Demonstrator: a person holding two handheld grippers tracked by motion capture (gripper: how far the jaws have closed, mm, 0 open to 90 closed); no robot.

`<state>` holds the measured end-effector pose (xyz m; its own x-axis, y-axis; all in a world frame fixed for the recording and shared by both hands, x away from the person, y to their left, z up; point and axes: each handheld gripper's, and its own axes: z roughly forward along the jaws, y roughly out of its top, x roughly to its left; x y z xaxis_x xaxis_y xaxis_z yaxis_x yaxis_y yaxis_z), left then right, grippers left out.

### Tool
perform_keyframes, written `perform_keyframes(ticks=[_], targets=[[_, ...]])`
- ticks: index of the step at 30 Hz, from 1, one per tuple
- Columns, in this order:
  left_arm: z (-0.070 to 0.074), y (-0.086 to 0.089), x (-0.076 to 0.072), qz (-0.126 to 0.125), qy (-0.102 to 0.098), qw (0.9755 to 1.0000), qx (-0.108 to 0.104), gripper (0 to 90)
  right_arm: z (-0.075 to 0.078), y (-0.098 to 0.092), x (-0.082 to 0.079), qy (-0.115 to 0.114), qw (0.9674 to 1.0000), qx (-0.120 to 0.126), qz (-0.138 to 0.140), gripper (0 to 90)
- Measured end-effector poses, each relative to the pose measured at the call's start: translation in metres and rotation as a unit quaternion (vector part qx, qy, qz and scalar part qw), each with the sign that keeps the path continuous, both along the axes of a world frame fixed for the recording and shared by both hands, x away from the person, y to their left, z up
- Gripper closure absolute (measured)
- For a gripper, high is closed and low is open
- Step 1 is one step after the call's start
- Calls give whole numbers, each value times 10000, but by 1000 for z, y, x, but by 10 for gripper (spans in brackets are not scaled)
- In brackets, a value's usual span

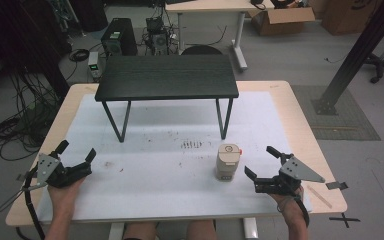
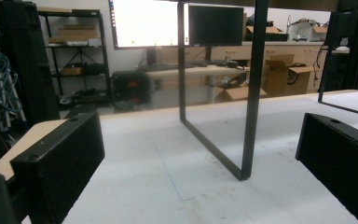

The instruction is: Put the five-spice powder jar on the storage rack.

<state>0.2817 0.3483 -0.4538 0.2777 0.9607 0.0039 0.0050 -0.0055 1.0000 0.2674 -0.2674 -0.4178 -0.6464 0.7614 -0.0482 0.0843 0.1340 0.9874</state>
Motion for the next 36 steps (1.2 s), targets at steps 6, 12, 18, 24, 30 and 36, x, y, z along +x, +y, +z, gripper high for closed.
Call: perform_keyframes(ticks=[6,12,18,24,30,36], targets=[[0,0,0,1,-2,10000,-7,15,-2,14,0,73,9996,-104,234,9],[0,0,0,0,-12,10000,-6,15,-2,25,1,115,9991,-133,376,8],[0,0,-1,0,-27,10000,-12,15,-7,35,4,206,9987,-141,442,7],[0,0,-1,-1,-35,10000,-14,15,-11,46,11,323,9978,-133,570,7],[0,0,-1,2,-39,10000,-15,15,-13,58,19,434,9963,-156,732,15],[0,0,-1,-1,-43,10000,-15,15,-15,65,25,524,9952,-76,820,41]])
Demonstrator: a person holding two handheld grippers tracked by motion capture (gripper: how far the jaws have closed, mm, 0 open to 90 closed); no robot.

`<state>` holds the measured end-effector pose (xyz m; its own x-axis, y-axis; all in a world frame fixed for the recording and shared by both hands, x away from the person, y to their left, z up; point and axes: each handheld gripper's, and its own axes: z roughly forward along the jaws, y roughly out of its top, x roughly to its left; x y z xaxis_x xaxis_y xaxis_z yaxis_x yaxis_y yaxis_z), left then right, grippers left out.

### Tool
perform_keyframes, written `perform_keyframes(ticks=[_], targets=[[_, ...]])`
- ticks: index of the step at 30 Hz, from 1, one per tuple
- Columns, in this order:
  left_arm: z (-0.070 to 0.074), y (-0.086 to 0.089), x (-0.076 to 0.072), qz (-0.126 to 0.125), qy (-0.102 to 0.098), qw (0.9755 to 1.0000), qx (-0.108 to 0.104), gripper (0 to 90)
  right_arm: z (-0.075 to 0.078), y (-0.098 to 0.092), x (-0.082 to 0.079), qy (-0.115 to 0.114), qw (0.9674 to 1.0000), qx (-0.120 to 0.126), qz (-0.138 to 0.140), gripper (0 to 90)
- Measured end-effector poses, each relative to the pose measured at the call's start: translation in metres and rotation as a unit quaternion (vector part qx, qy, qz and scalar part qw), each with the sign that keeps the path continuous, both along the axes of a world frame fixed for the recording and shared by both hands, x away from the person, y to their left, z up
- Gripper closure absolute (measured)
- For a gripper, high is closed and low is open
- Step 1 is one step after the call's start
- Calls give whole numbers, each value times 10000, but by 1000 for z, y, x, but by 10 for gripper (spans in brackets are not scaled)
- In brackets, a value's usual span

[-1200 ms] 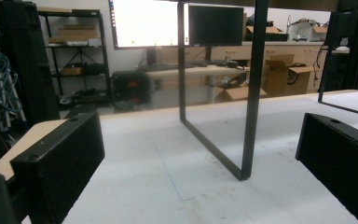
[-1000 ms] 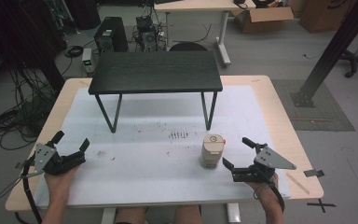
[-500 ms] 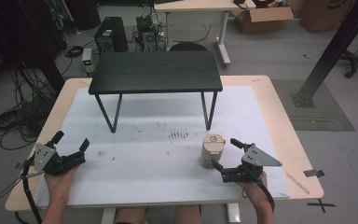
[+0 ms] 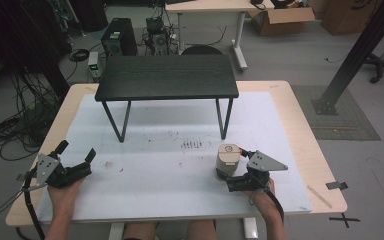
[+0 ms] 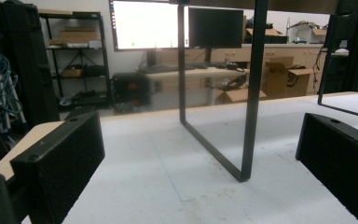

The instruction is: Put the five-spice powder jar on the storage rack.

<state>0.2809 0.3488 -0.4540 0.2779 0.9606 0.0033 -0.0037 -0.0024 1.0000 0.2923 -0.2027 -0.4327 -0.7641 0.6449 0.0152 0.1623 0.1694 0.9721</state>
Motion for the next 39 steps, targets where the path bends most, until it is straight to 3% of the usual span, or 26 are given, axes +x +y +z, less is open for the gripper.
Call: perform_keyframes(ticks=[24,39], targets=[[0,0,0,2,-2,10000,-2,15,-4,-2,2,169,9995,257,-80,223],[0,0,0,3,-3,10000,-6,16,-4,-1,1,140,9993,298,-165,234]])
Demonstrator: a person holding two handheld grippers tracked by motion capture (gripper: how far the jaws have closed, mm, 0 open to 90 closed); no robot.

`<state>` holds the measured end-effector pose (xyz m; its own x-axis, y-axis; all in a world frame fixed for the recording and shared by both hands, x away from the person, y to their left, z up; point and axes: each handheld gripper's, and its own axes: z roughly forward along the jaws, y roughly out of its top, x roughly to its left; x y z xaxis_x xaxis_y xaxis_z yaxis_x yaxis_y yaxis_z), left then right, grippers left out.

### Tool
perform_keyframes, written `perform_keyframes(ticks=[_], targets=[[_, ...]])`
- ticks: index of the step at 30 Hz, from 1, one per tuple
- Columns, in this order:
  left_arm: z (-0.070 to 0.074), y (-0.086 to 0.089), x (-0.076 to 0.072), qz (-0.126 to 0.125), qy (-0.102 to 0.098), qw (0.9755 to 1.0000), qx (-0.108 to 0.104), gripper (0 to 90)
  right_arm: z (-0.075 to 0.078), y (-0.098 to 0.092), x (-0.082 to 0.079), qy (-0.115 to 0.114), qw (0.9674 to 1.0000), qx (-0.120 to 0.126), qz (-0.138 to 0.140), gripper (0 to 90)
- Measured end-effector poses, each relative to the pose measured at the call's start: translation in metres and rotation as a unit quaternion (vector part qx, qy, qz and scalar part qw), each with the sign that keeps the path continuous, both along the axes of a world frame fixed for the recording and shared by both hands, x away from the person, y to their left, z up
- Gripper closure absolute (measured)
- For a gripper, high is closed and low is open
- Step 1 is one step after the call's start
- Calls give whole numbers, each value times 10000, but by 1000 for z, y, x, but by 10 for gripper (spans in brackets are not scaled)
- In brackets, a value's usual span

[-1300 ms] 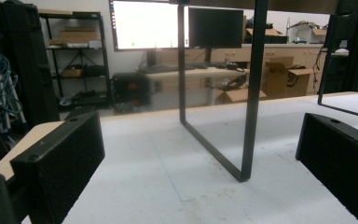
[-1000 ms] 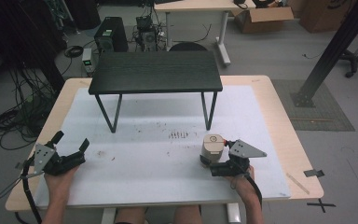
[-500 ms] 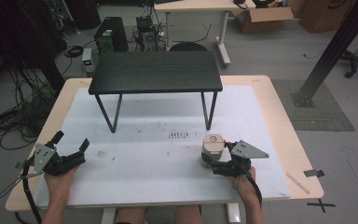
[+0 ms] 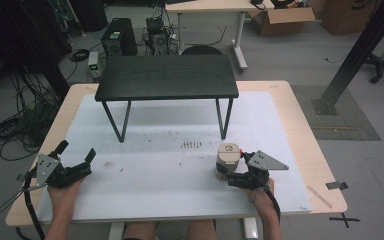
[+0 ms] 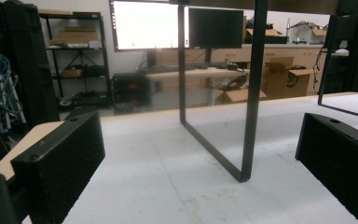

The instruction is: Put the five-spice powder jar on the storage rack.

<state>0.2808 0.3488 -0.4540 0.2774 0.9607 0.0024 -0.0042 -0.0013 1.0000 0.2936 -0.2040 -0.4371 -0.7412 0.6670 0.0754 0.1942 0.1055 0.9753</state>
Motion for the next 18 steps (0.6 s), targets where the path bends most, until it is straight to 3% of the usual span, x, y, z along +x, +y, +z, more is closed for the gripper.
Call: perform_keyframes(ticks=[18], targets=[[0,0,0,1,2,10000,5,17,0,2,-1,-81,10000,-15,-32,237]])
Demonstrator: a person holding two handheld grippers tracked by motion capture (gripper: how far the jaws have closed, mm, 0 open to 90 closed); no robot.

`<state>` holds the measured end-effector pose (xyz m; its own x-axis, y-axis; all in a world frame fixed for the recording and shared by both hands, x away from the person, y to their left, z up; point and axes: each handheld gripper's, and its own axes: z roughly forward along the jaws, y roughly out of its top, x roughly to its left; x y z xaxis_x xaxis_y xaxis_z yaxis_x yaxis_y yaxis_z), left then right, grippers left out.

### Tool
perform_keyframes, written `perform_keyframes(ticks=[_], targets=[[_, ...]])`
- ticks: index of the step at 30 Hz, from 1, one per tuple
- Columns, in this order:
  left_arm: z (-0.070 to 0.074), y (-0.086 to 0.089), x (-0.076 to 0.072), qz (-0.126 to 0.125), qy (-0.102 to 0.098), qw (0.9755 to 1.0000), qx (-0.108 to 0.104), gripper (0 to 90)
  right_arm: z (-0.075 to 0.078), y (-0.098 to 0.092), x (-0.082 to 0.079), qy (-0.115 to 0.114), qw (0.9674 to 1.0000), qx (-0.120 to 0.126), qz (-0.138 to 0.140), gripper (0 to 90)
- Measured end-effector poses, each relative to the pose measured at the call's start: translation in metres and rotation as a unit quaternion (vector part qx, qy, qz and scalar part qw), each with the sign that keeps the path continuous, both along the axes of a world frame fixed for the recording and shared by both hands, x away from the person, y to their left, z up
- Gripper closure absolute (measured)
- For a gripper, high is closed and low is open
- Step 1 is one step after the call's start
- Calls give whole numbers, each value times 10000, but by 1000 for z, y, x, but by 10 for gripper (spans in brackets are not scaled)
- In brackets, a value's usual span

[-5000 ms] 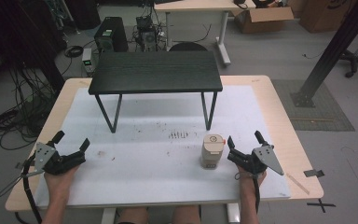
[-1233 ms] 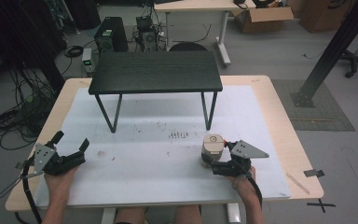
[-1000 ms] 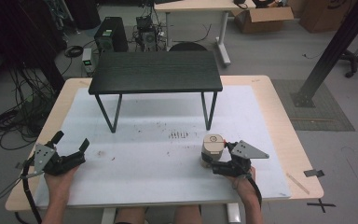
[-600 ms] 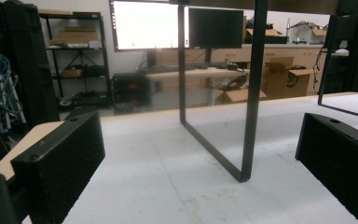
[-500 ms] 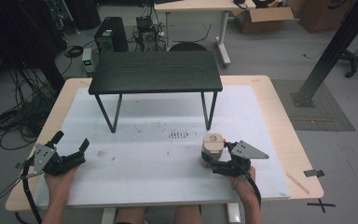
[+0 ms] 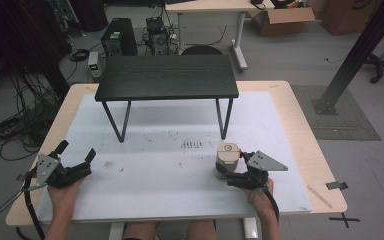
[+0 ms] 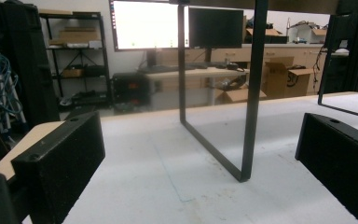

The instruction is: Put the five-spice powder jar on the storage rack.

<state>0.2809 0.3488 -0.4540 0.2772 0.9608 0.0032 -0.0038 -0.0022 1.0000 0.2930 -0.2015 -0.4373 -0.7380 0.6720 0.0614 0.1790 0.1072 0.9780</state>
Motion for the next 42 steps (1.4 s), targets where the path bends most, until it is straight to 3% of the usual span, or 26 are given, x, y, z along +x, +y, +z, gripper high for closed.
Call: perform_keyframes(ticks=[11,21,31,42], targets=[[0,0,0,0,6,10000,-1,17,5,0,0,-47,10000,40,-16,239],[0,0,0,-1,19,10000,5,18,29,5,-1,-5,9998,76,158,240],[0,0,1,-3,36,10000,6,17,79,19,4,-221,9990,75,368,240],[0,0,1,3,39,10000,-6,18,145,40,27,-324,9972,154,653,241]])
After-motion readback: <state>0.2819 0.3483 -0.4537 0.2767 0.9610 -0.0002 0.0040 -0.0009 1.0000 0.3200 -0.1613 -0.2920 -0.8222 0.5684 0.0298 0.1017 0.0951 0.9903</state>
